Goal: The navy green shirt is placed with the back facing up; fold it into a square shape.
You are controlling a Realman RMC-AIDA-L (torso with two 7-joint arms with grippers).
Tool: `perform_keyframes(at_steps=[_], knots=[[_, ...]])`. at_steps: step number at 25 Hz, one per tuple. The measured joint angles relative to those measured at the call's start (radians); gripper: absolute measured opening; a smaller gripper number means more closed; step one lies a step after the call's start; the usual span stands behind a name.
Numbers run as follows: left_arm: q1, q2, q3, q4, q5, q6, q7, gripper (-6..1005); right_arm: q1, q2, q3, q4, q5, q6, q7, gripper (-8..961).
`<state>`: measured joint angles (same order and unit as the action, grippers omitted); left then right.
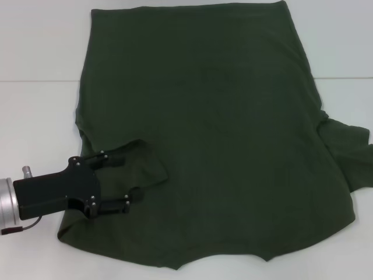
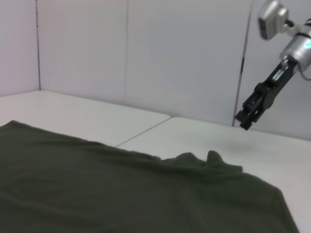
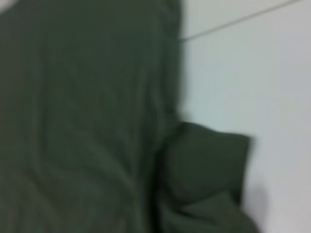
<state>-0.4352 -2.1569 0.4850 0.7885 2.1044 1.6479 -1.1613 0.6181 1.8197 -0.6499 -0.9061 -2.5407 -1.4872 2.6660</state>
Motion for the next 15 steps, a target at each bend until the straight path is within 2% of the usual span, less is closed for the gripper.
perform_keyframes(at_steps=[5, 8, 15], knots=[[0.001, 0.0, -0.004, -0.001, -0.004, 0.017, 0.0, 868, 0.054, 0.015, -0.008, 0.051, -0.102, 0.067, -0.002, 883], [0.002, -0.002, -0.001, -0.005, -0.005, 0.017, 0.0, 867, 0.093, 0.026, -0.041, 0.112, -0.124, 0.137, -0.014, 883], [0.003, -0.004, 0.0, -0.015, -0.005, 0.018, 0.009, 867, 0.129, 0.039, -0.086, 0.189, -0.127, 0.232, -0.018, 884]])
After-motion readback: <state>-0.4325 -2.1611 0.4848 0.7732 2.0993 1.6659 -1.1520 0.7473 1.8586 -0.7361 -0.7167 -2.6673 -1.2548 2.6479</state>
